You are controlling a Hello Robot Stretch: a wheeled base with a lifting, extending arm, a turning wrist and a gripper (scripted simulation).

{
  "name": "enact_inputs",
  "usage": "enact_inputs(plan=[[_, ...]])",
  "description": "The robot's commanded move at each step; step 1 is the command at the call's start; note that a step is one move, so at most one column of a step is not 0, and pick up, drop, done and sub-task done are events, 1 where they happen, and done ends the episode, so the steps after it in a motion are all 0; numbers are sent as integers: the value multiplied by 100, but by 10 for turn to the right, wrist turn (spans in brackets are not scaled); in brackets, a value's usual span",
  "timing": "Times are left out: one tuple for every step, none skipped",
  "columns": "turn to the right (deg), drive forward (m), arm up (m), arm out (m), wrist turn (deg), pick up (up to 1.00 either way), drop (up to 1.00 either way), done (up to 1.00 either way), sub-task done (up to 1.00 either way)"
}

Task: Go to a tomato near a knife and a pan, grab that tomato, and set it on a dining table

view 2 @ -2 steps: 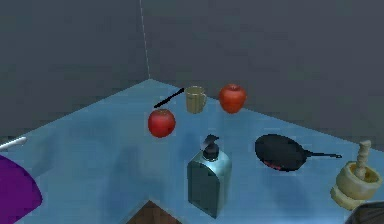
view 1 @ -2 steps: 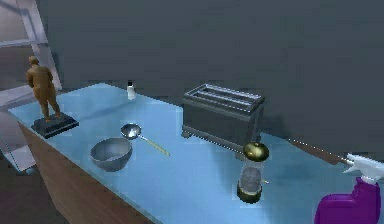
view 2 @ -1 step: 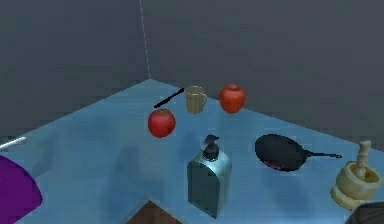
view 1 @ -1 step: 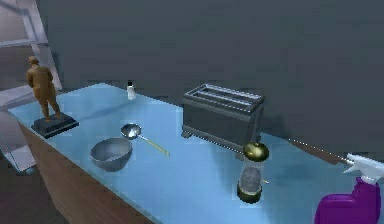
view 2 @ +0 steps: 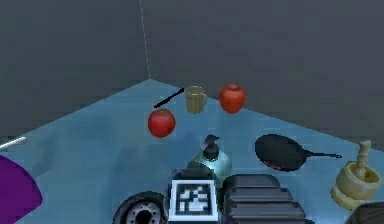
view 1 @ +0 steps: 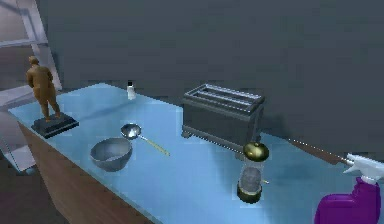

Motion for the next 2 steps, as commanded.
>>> enact_inputs(plan=[[0,0,0,32,0,0,0,0,0],[0,0,0,0,450,0,0,0,0]])
